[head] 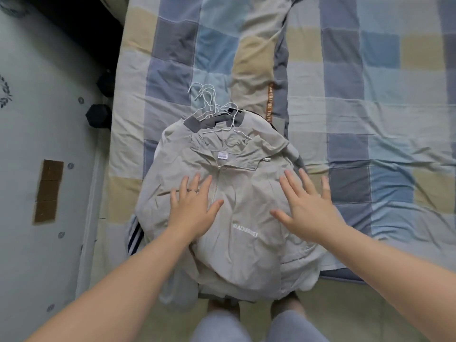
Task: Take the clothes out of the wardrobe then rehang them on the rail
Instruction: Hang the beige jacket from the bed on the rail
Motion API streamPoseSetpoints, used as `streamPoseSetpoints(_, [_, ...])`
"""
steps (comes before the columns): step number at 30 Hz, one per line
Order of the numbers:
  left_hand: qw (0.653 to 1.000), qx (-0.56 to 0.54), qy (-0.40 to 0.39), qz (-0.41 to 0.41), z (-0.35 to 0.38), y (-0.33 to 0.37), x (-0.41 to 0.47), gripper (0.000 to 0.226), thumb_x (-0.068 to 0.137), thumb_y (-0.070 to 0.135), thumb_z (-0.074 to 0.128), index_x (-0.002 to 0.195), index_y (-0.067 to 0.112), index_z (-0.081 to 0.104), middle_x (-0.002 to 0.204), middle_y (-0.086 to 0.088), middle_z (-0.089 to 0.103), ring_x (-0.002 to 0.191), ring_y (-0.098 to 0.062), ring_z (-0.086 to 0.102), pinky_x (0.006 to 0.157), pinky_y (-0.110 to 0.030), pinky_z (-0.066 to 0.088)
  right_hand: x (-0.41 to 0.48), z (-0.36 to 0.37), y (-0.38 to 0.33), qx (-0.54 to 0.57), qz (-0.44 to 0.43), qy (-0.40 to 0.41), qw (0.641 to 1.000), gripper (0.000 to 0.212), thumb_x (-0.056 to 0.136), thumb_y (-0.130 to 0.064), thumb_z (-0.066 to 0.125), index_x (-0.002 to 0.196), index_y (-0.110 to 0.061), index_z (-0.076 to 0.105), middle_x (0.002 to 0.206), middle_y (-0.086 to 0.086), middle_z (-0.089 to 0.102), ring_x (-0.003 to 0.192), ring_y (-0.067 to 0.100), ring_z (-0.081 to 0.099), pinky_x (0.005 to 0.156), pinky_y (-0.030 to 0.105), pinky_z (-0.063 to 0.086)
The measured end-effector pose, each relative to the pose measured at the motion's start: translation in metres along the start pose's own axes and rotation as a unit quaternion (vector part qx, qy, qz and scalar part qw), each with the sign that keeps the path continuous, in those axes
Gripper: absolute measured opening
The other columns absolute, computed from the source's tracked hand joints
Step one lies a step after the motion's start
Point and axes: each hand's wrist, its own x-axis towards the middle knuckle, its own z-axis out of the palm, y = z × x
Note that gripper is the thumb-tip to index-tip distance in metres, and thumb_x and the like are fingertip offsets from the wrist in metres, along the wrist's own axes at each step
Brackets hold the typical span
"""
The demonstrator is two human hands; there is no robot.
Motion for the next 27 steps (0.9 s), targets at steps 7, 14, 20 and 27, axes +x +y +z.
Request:
streamPoseSetpoints(7, [0.998,0.023,0.053,0.013,0.015,-0.036,0.124,0.064,0.1,0.049,0.043,0.156,0.026,0.022,0.165,-0.005,0.015,0.151,-0.028,0.007,0.12,-0.049,0.01,0.117,0.052,-0.005,0.019,0.027,0.009,0.999,0.086,0.088,-0.075,0.023,0.156,-0.026,0.004,0.165,-0.007,-0.004,0.151,0.022,-0.005,0.114,0.06,-0.006])
streamPoseSetpoints(14, [0.989,-0.013,0.144,0.032,0.004,-0.055,0.206,0.055,0.099,0.03,0.049,0.151,0.021,0.035,0.154,-0.008,0.039,0.142,-0.03,0.031,0.115,-0.046,0.022,0.201,0.072,0.003,0.048,0.062,0.032,0.996,0.086,0.089,-0.07,0.033,0.156,-0.024,0.005,0.165,-0.005,0.003,0.151,0.023,0.001,0.115,0.061,0.001])
streamPoseSetpoints(20, [0.987,-0.025,0.161,0.007,-0.005,-0.055,0.218,0.033,0.098,0.022,0.051,0.13,0.017,0.054,0.131,-0.014,0.056,0.125,-0.036,0.046,0.104,-0.047,0.034,0.217,0.061,0.008,0.053,0.059,0.028,0.996,0.084,0.091,-0.066,0.035,0.156,-0.024,0.006,0.164,-0.006,0.006,0.151,0.021,0.003,0.115,0.062,0.001])
streamPoseSetpoints(27, [0.973,-0.104,0.204,0.036,-0.028,-0.051,0.159,0.017,0.099,0.009,0.047,0.109,0.001,0.06,0.118,-0.022,0.055,0.109,-0.04,0.05,0.091,-0.046,0.034,0.186,0.025,0.013,0.14,0.027,0.014,0.99,0.058,0.095,-0.043,0.049,0.147,-0.03,0.027,0.143,0.0,0.05,0.134,0.024,0.041,0.106,0.05,0.024])
